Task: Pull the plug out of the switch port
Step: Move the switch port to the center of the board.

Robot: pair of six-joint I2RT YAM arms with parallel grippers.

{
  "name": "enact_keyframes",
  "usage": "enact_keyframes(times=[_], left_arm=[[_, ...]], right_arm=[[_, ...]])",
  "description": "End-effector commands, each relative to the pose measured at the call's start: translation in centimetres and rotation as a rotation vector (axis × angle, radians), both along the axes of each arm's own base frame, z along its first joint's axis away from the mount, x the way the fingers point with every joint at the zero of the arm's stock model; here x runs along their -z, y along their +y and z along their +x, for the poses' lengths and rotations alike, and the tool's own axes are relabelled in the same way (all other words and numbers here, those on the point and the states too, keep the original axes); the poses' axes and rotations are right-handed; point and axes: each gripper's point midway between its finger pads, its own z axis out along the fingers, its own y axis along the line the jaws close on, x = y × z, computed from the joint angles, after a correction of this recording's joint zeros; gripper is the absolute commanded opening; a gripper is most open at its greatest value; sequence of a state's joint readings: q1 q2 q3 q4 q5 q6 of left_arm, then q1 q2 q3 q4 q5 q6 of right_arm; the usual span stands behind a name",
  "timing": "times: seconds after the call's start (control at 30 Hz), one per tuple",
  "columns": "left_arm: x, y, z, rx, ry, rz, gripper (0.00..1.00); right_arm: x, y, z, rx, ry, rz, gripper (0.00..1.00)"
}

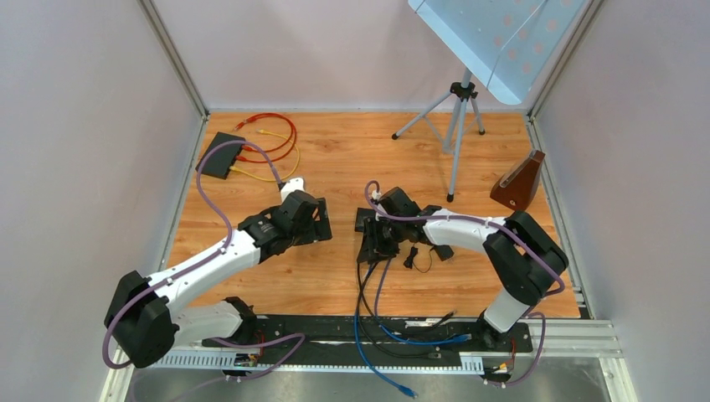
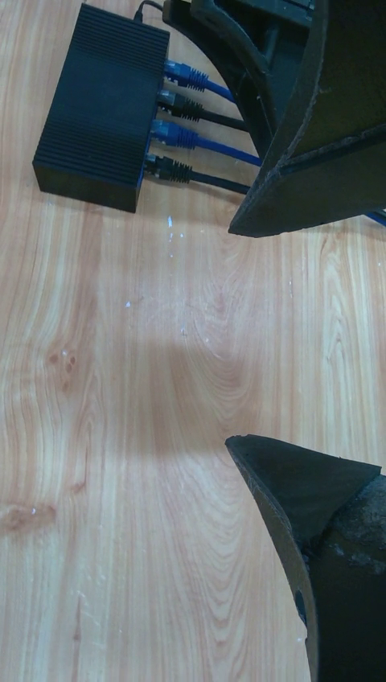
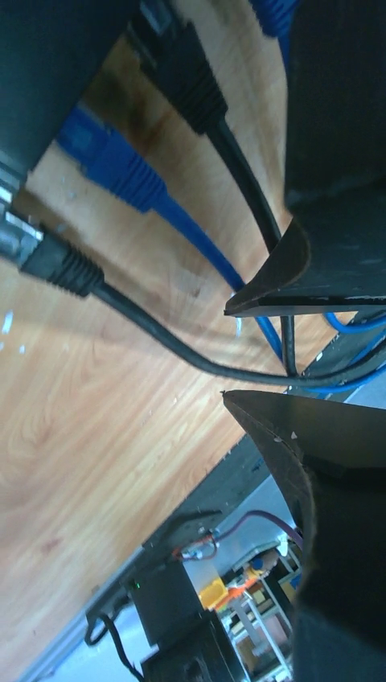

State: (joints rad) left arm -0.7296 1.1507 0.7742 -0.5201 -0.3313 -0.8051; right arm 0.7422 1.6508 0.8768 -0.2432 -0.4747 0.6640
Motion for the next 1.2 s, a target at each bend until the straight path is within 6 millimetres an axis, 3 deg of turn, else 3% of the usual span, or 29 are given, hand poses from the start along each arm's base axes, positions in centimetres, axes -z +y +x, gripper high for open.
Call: enact_keyframes(times=[0.0,0.13,0.3,0.4,0.47,0.6,0.73,0.77,0.8,0.83,0.87,0.9,1.0,1.03,1.17], left_arm=[[-0.7,0.6,0.6,-0.064,-0.039,-0.036,1.0],[-0.6,0.7,0.8,-0.062,-0.039,-0.027,1.0],[-0.3,0.0,1.1,-0.04,-0.024,-0.023,1.0],[0.2,-0.5,1.1,-0.01,-0.001,-0.014,1.0],[0.3,-1.2,1.3,0.034,-0.001,-0.016,1.0],[0.3,-2.1,2.2,0.104,-0.009,0.014,1.0],[-0.7,-3.6,4.4,0.189,-0.015,0.071,1.0],[0.2,-3.8,4.8,0.219,0.008,0.097,1.0],[-0.6,-4.5,5.7,0.229,-0.006,0.085,1.0],[0.3,-5.2,6.0,0.263,0.017,0.088,1.0],[-0.3,-5.9,6.9,0.279,0.002,0.075,1.0],[0.7,-6.6,7.3,0.298,0.025,0.073,1.0],[0.7,-9.2,9.3,0.371,0.01,0.035,1.0],[1.9,-9.8,9.6,0.39,0.041,0.028,1.0],[3.3,-11.5,11.5,0.431,0.071,-0.003,0.96]], right_arm=[[0.6,-1.3,0.6,0.013,-0.045,-0.077,0.37],[0.6,-2.9,-0.9,-0.017,-0.067,-0.088,0.38],[2.2,-3.7,-2.8,-0.096,-0.015,-0.098,0.38],[3.0,-3.9,-2.8,-0.082,0.003,-0.125,0.4],[2.3,-3.4,-2.2,-0.08,-0.015,-0.111,0.43],[-1.0,-2.7,0.4,-0.004,-0.125,-0.091,0.5],[-4.0,-5.2,4.3,0.216,-0.256,-0.129,0.62],[-4.4,-6.0,5.1,0.269,-0.274,-0.139,0.62],[-4.5,-7.0,6.0,0.327,-0.283,-0.154,0.61],[-4.3,-8.1,6.8,0.383,-0.281,-0.17,0.58],[-4.1,-9.0,7.4,0.429,-0.268,-0.177,0.56],[-3.9,-9.9,8.0,0.476,-0.245,-0.179,0.55],[-3.6,-12.0,9.8,0.555,-0.164,-0.129,0.53],[-3.6,-12.3,10.3,0.565,-0.151,-0.114,0.53],[-3.3,-12.4,12.4,0.566,-0.138,-0.071,0.54]])
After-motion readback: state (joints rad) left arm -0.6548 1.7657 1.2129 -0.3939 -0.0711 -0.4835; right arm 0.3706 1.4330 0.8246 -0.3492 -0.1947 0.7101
